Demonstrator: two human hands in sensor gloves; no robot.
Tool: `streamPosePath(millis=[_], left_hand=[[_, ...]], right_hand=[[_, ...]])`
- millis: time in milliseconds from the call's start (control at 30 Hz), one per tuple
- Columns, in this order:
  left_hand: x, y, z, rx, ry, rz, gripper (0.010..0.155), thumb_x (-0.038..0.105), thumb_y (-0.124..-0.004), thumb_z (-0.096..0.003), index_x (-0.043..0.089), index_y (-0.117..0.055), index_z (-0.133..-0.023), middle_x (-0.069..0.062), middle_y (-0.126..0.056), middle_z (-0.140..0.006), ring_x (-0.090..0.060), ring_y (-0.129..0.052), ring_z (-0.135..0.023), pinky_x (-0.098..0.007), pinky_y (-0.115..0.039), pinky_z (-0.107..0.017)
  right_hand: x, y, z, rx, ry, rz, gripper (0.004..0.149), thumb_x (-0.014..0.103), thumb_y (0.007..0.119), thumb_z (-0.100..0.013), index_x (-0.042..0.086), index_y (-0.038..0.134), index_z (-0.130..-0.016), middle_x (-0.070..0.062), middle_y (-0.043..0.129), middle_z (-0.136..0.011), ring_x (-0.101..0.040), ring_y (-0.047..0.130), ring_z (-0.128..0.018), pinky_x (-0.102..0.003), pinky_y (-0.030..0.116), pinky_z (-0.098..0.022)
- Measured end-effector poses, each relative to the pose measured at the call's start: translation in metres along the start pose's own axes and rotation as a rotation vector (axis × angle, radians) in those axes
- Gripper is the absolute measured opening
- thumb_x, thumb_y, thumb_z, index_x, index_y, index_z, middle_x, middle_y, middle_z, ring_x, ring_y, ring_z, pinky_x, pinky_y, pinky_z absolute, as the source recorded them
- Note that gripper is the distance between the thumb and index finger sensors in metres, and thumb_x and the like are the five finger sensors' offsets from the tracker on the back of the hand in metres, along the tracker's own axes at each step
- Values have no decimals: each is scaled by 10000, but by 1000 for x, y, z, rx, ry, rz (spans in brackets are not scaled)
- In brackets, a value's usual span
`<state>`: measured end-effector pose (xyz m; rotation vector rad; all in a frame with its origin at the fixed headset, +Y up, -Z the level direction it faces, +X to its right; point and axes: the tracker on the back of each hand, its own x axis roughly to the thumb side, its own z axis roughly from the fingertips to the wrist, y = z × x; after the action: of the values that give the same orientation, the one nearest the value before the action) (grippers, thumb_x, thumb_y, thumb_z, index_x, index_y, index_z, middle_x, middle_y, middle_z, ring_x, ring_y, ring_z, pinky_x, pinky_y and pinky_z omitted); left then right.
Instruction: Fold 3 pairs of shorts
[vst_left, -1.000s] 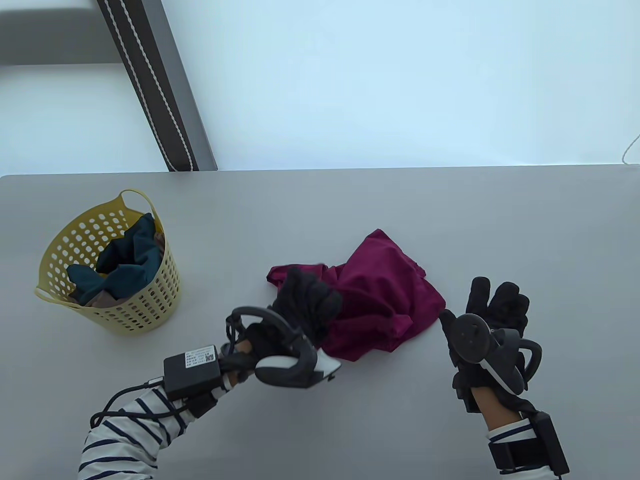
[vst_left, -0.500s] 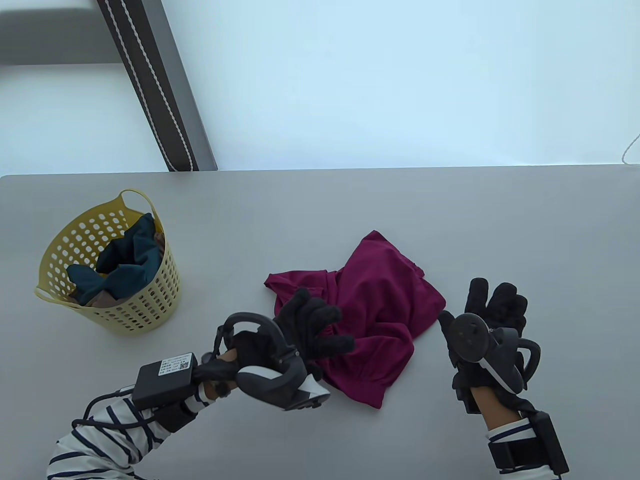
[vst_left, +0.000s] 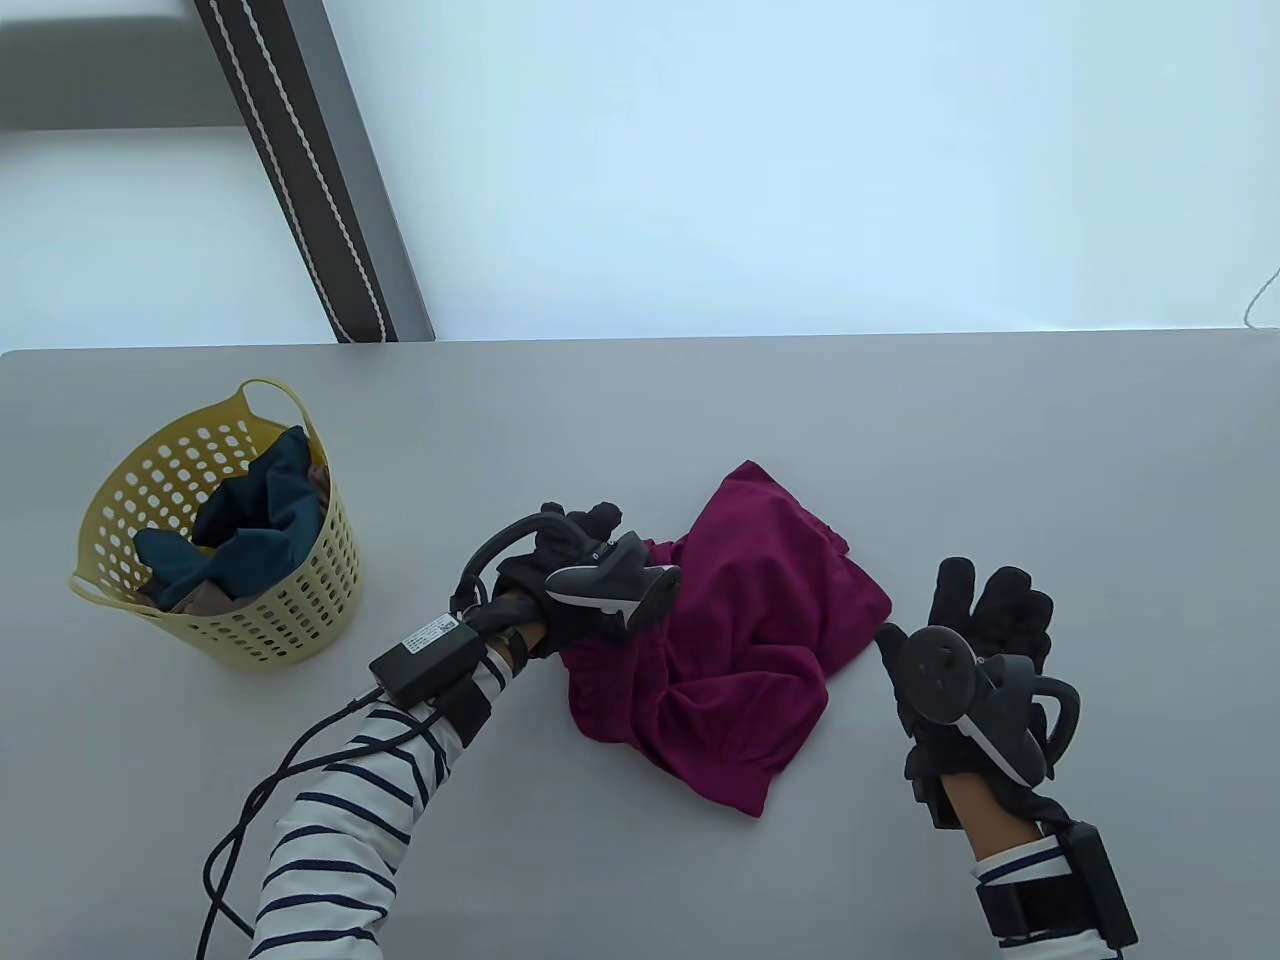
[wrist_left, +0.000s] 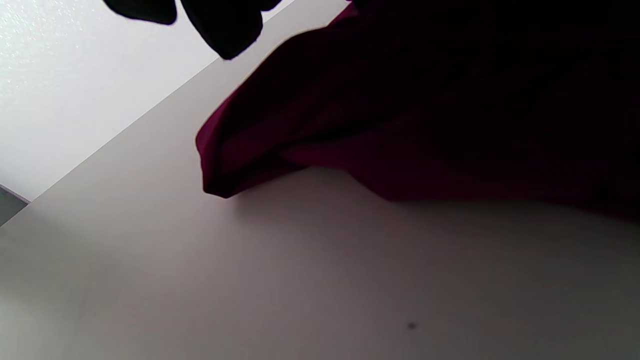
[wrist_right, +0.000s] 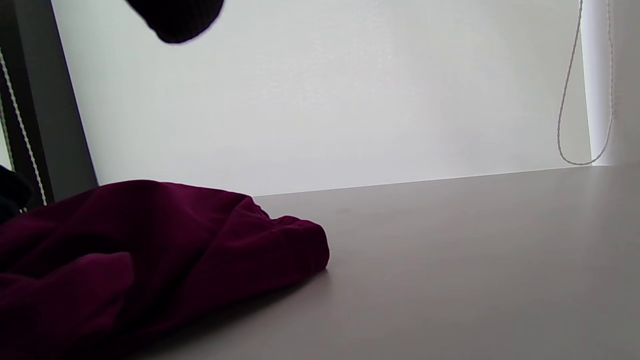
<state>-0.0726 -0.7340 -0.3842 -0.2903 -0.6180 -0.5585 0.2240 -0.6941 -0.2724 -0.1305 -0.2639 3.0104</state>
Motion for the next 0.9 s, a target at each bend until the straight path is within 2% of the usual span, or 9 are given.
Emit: streamPosePath(millis=[67,133,267,433,500,600,733,833,900], left_hand=[[7,-3,7,156,32,15,627,568,-613,-384,340,-455,-947,-267,-436,-1133,-406,-714,-1009,-655,-604,-720],[9,-2,12,207,29,-3,510,535,-619,-404,375,-519,-877,-207,-500,-1130,-370,-760,-998,-631,-633,-722],[-1,26,38,372,54,63,460,531,-619,-410,387,-551,-842,-147,-588,-1116,-308,-830,-977,-597,-684,-719],[-24,93,86,563,16,349,441,490,-641,-443,346,-573,-853,-45,-739,-1056,-237,-937,-911,-555,-731,-719],[-33,121,104,632,11,435,436,476,-643,-459,320,-574,-860,56,-847,-948,-148,-1020,-811,-502,-775,-707],[-40,148,122,708,36,505,436,469,-651,-473,289,-590,-864,71,-903,-867,-123,-1058,-714,-477,-813,-673],[-49,178,147,803,102,488,439,473,-660,-472,273,-607,-859,77,-923,-821,-106,-1070,-657,-463,-833,-652],[-66,189,167,856,148,478,439,475,-664,-468,279,-609,-856,88,-925,-818,-95,-1073,-653,-453,-841,-651],[-81,191,179,872,169,501,439,472,-667,-466,283,-606,-857,89,-922,-822,-93,-1072,-659,-452,-840,-653]], right_hand=[[0,0,0,1,-2,0,823,502,533,-518,0,129,-1030,-485,129,-933,-724,279,-803,-724,400,-532],[1,0,0,1,-3,-4,823,502,533,-518,0,131,-1030,-485,134,-934,-726,280,-802,-724,401,-532],[6,0,1,33,-43,-93,845,535,524,-511,-5,141,-1036,-483,187,-951,-725,290,-808,-725,403,-535],[33,13,8,410,-363,-536,957,635,538,-474,5,102,-1048,-440,197,-1004,-717,235,-842,-746,336,-553],[51,22,16,521,-457,-550,1027,682,540,-453,-14,69,-1043,-434,172,-1012,-714,208,-849,-754,304,-551],[71,31,27,561,-526,-476,1119,736,538,-428,-66,42,-1030,-423,162,-1023,-698,199,-879,-760,271,-557],[81,40,35,405,-404,-453,1105,711,601,-429,-104,149,-1021,-405,320,-1016,-678,354,-896,-738,361,-577],[68,22,29,126,-202,-508,693,493,664,-498,41,453,-980,-230,653,-940,-516,743,-843,-641,604,-578],[56,4,22,37,-166,-582,459,413,653,-527,157,607,-905,-137,761,-893,-451,814,-823,-609,648,-579]])
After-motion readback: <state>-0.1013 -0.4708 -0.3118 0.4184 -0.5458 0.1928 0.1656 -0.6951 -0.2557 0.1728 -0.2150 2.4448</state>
